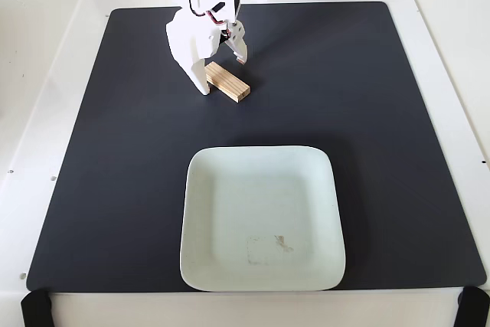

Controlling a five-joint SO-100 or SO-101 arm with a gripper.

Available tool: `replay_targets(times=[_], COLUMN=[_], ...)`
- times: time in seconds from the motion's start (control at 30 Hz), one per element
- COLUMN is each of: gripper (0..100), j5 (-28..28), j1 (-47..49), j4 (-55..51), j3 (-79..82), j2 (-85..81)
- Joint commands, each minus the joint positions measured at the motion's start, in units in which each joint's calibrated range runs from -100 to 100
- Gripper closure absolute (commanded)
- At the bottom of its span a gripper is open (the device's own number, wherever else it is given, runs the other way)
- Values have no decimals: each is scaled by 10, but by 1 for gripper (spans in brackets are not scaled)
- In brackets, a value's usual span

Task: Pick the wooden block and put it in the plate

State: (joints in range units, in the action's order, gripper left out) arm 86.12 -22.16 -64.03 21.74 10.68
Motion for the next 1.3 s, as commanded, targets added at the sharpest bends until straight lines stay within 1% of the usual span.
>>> replay_targets(times=[0.0, 0.17, 0.5, 0.53, 0.6, 0.7, 0.73, 0.8, 0.87, 1.0, 1.07, 1.27], gripper=[72, 77, 78, 79, 85, 99, 100, 98, 99, 99, 99, 99], j5=[0, 0, 0, 0, 0, 0, 0, 0, 0, 0, -1, -68], j1=[-5, -7, -8, -8, -8, -8, -10, -17, -21, -25, -25, -17], j4=[-2, -2, 30, 30, 28, 30, 30, 30, 30, 23, 23, 28], j3=[2, -8, 1, 1, 2, 19, 21, 24, 30, 55, 83, 174], j2=[-2, 20, 25, 25, 25, 15, 14, 14, 3, -53, -106, -294])
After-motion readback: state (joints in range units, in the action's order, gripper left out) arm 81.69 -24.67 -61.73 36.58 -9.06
